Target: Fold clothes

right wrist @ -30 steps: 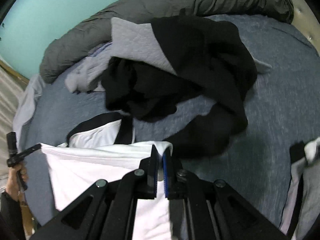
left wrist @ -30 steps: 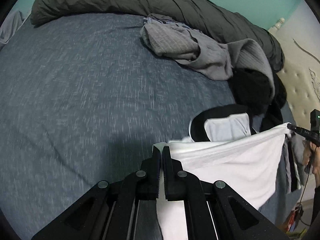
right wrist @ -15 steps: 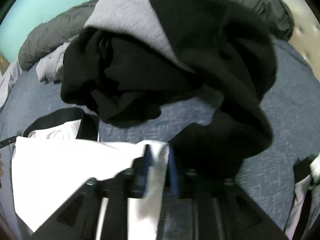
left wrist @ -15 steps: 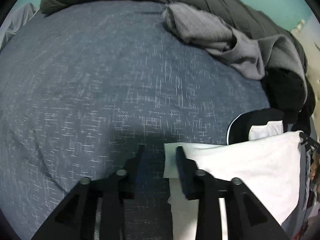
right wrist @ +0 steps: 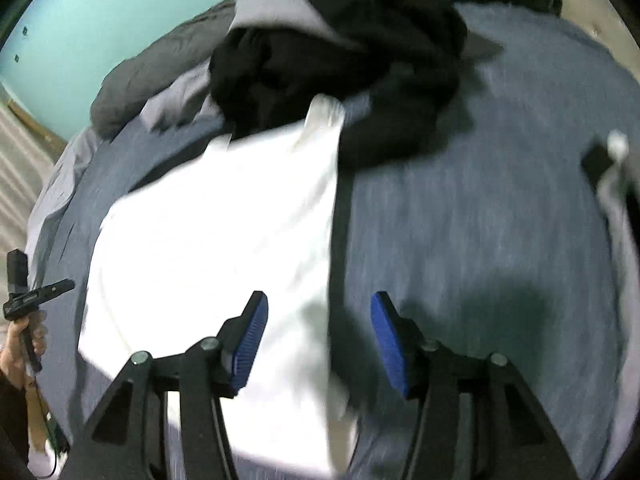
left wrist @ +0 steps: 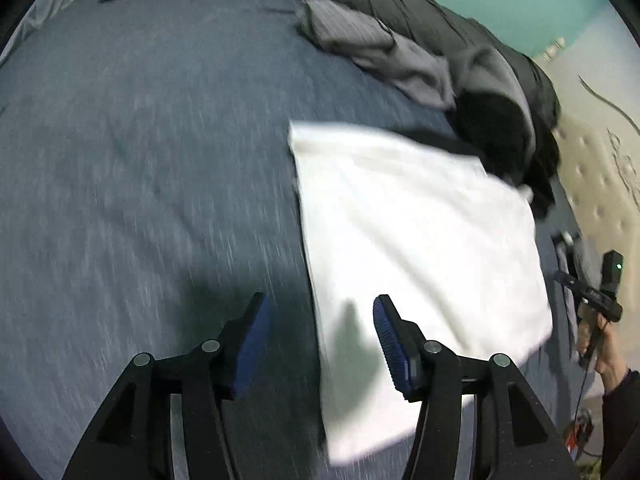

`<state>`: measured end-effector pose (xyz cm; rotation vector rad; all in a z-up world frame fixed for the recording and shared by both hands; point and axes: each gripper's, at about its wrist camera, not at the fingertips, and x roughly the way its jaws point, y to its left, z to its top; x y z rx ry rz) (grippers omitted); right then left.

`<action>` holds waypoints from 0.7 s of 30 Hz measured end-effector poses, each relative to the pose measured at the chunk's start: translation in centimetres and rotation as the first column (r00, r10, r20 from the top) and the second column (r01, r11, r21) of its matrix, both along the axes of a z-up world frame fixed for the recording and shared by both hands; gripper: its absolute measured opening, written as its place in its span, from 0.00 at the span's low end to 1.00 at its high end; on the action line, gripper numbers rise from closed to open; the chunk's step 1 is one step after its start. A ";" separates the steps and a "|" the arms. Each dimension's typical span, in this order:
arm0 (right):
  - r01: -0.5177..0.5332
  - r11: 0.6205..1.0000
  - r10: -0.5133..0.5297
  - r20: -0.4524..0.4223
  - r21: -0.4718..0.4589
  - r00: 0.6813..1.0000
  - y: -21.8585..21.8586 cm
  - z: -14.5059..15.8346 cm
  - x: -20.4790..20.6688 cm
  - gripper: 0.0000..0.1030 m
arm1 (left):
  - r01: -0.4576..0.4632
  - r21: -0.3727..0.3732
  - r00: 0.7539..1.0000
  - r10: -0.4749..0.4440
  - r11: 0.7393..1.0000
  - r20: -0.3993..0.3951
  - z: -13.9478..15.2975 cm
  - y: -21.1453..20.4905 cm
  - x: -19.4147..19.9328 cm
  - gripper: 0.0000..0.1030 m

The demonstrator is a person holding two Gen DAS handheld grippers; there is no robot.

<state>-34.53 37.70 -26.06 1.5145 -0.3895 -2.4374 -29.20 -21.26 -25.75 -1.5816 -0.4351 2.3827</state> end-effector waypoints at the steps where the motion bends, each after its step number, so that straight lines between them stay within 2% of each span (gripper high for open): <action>1: -0.006 1.000 0.006 0.015 -0.018 1.000 -0.1 -0.5 1.2 0.55 | 0.004 0.008 1.000 -0.004 1.000 0.013 -0.4 0.3 1.0 0.56; 2: -0.004 0.999 0.005 0.037 -0.036 0.999 -0.2 -1.2 2.4 0.58 | 0.001 0.013 1.000 -0.001 1.000 0.025 -0.9 0.4 1.9 0.57; 7: 0.029 0.995 -0.023 0.063 -0.090 0.998 0.0 -2.7 5.9 0.59 | -0.019 0.058 0.998 0.016 0.998 0.062 -2.5 0.8 5.9 0.57; 16: 0.012 0.998 -0.006 0.090 -0.063 0.996 -1.4 -3.0 7.2 0.58 | -0.003 0.052 0.998 0.000 0.999 0.057 -4.1 1.3 8.0 0.57; 18: 0.005 0.999 0.000 0.106 -0.050 0.994 -1.5 -3.6 7.3 0.55 | -0.006 0.056 0.998 0.003 0.998 0.057 -4.4 1.2 8.1 0.56; 19: 0.001 0.999 0.004 0.114 -0.048 0.993 -1.6 -3.8 7.4 0.49 | -0.006 0.057 0.998 0.002 0.998 0.057 -4.6 1.2 8.2 0.54; 20: -0.003 0.999 0.009 0.123 -0.046 0.992 -1.7 -4.1 7.6 0.43 | 0.000 0.051 0.998 -0.003 0.999 0.056 -4.6 1.3 8.3 0.46; 21: -0.008 0.999 0.012 0.127 -0.035 0.992 -1.8 -4.4 7.7 0.41 | 0.008 0.039 0.998 -0.010 0.999 0.055 -4.7 1.5 8.4 0.29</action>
